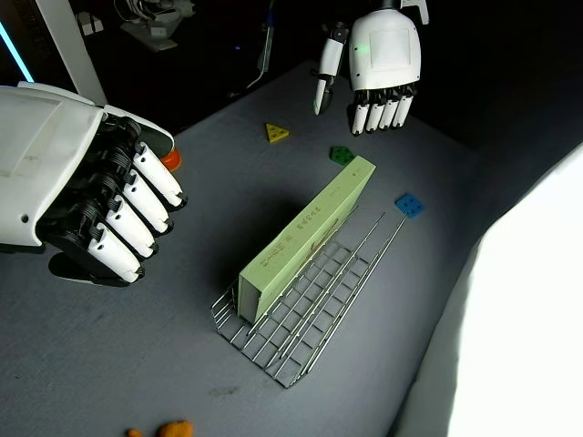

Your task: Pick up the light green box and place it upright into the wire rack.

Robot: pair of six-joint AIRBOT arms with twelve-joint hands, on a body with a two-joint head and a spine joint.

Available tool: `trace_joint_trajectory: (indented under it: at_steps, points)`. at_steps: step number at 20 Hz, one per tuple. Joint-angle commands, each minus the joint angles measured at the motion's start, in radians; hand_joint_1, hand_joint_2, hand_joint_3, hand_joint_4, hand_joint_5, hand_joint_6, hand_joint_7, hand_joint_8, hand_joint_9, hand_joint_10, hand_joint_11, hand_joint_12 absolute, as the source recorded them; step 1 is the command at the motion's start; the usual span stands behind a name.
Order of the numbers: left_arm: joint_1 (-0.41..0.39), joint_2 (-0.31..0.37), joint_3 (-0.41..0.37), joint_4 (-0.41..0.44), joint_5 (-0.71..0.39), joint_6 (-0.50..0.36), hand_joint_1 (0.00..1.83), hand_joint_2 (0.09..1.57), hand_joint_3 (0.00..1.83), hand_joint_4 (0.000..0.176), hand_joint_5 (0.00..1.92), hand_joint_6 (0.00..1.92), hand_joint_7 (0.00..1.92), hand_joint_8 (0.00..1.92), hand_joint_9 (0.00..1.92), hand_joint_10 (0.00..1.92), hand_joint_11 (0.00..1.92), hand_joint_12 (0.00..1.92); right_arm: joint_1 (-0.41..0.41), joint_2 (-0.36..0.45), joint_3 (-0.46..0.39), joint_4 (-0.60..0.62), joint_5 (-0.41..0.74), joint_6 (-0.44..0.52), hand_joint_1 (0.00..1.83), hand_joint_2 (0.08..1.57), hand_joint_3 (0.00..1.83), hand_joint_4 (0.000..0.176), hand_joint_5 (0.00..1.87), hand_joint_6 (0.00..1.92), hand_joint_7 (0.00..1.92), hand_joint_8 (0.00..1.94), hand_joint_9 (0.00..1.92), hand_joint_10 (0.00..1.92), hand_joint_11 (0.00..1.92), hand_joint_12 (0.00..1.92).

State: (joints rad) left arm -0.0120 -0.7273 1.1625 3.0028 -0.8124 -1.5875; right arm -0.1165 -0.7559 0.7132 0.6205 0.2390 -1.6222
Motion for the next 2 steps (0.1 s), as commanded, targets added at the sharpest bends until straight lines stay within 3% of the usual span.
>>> trace_joint_trajectory:
  at_steps: [1,2]
  points:
    - [-0.002,0.001,0.006,0.009,0.065,0.002,0.11,1.30,0.00,0.000,0.72,1.79,0.80,1.82,0.79,1.92,0.72,1.92,0.013,0.004,-0.003,-0.013,0.100,-0.003,0.04,1.33,0.00,0.000,1.02,1.92,1.22,1.94,1.28,1.92,1.30,1.92]
    - [0.002,0.000,0.012,0.009,0.065,0.002,0.09,1.30,0.00,0.000,0.74,1.81,0.83,1.83,0.81,1.92,0.73,1.92,0.013,0.003,-0.005,-0.013,0.100,-0.004,0.03,1.34,0.00,0.000,1.02,1.92,1.22,1.94,1.27,1.92,1.30,1.92]
